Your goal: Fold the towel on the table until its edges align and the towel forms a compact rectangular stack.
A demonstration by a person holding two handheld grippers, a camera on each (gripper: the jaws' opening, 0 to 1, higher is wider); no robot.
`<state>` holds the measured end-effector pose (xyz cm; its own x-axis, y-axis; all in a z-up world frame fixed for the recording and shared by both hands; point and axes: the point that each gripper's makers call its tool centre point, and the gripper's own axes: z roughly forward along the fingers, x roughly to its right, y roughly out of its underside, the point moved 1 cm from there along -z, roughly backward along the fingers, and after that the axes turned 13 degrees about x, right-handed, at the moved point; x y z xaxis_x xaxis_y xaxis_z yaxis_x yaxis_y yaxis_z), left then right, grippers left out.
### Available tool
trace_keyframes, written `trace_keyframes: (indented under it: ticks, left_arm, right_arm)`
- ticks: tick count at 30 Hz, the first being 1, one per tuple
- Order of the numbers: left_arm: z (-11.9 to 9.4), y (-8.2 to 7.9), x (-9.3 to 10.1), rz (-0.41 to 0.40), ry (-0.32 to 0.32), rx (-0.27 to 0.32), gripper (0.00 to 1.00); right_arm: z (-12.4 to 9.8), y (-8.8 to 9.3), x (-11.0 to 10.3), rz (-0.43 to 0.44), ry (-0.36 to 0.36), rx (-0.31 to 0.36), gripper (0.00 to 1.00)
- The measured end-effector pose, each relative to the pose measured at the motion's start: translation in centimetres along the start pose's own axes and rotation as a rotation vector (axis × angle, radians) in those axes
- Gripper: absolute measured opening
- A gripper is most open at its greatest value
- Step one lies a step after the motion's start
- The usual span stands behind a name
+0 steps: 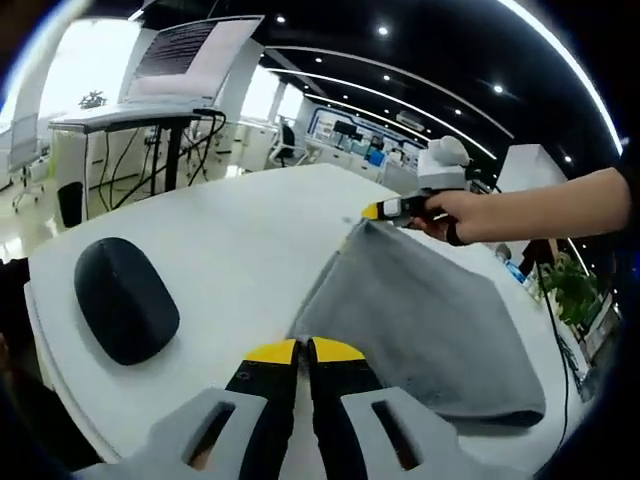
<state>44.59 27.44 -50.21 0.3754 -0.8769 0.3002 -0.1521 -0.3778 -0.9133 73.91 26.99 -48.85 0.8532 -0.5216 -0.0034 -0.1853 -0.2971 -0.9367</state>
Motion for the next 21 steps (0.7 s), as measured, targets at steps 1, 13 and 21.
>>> trace_keyframes:
  ticks: [1, 13, 21]
  left_arm:
    - [0.0, 0.0, 0.0, -0.001, -0.003, -0.002, 0.05]
    - [-0.5, -0.7, 0.8, 0.117, -0.003, -0.012, 0.25]
    - [-0.4, -0.7, 1.4, 0.138, 0.026, -0.018, 0.35]
  right_arm:
    - [0.2, -0.1, -0.1, -0.028, -0.021, -0.002, 0.00]
    - [-1.0, 0.2, 0.0, -0.120, -0.080, -0.049, 0.27]
    - [-2.5, 1.6, 0.3, -0.057, -0.115, -0.086, 0.32]
